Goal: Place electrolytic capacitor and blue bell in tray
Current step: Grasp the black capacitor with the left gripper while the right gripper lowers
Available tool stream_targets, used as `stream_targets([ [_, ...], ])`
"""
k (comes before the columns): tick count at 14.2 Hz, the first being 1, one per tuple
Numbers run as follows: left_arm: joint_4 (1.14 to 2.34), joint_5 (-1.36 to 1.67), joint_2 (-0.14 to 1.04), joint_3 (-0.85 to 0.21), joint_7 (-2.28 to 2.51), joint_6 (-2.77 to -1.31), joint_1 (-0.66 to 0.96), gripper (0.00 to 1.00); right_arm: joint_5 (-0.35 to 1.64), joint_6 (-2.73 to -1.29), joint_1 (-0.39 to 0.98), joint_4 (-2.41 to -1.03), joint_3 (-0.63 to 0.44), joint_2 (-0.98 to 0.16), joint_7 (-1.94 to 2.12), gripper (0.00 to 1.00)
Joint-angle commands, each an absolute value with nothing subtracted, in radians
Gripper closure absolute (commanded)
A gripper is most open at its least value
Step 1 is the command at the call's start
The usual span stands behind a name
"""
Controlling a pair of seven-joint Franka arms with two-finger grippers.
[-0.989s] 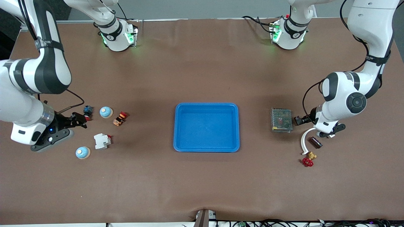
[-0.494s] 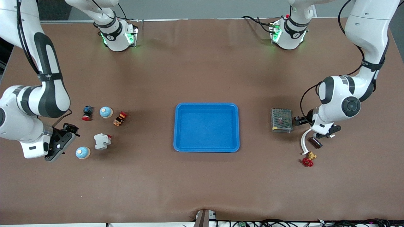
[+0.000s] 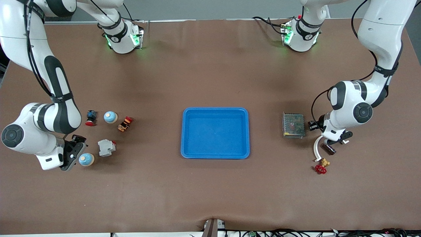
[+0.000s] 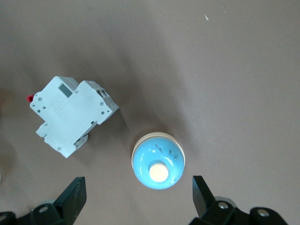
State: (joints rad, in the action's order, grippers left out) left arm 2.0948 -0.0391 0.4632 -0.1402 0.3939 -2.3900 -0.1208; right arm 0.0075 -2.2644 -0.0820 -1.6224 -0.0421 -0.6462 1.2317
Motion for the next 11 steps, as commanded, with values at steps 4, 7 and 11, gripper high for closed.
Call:
stream_targets([
  [4,2.050,-0.061,0.316,-0.156,0.371,-2.255,-0.123,1.00,0.003,-2.324,-0.089,-1.615,-0.034,-0.683,1.278,0.00],
  [7,1.981,-0.060,0.301,-0.193,0.408,-2.211,-0.117,1.00,0.003,-2.352,-0.091,-1.612,-0.034,-0.699,1.290,0.00],
  [11,1.902,-0.060,0.311,-0.296,0.506,-2.206,-0.114,1.00,0.003,-2.378,-0.094,-1.612,-0.034,-0.715,1.292,0.00],
])
